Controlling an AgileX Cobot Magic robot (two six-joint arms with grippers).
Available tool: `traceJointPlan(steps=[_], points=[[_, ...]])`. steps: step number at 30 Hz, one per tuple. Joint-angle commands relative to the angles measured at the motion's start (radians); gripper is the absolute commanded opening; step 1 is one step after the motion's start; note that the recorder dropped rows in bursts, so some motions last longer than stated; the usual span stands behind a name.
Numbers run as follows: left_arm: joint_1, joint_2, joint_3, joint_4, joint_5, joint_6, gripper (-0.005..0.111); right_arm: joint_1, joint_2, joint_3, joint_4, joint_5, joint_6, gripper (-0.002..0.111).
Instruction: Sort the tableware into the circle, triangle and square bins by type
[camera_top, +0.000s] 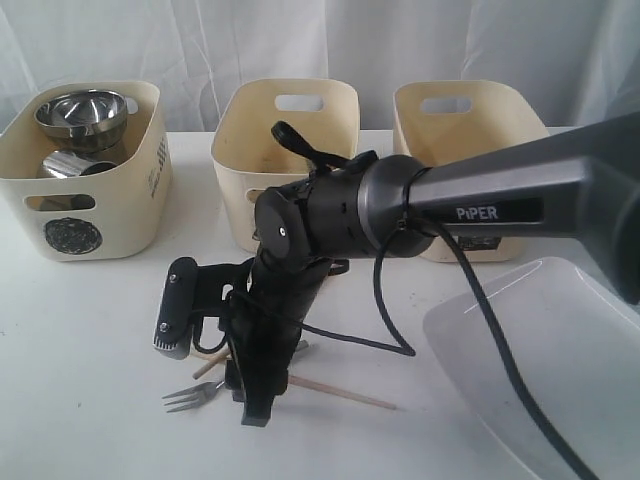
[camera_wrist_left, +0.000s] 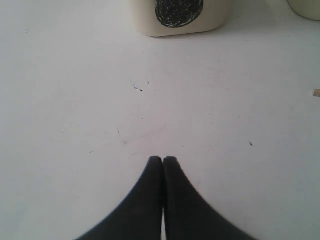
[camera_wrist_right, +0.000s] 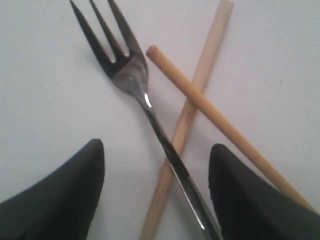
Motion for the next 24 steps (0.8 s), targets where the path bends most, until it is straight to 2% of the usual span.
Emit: traceJointPlan(steps=[1,11,14,17,21,24], points=[[-0.005,-0.003,0.007,-0.004,0.011,0.001,0.000,0.000,0.026,0.004,0.059,0.010,-0.009,0.058],[-0.005,-0.003,0.007,-0.004,0.011,0.001,0.000,-0.002,0.040,0.004,0.030,0.003,-0.002,0.058],[-0.005,-0.003,0.007,-0.004,0.011,0.001,0.000,-0.002,0.040,0.004,0.030,-0.001,0.000,0.054],[-0.005,-0.003,0.007,-0.004,0.011,0.001,0.000,-0.002,0.040,0.004,0.029,0.002,0.049,0.042],[-0.005,-0.003,0.007,-0.004,0.011,0.001,0.000,-0.002,0.040,0.004,0.008,0.016,0.088,0.021],[-0.005,-0.003,0.007,-0.004,0.011,0.001,0.000,-0.002,0.040,0.004,-0.064,0.019,0.086,0.010]])
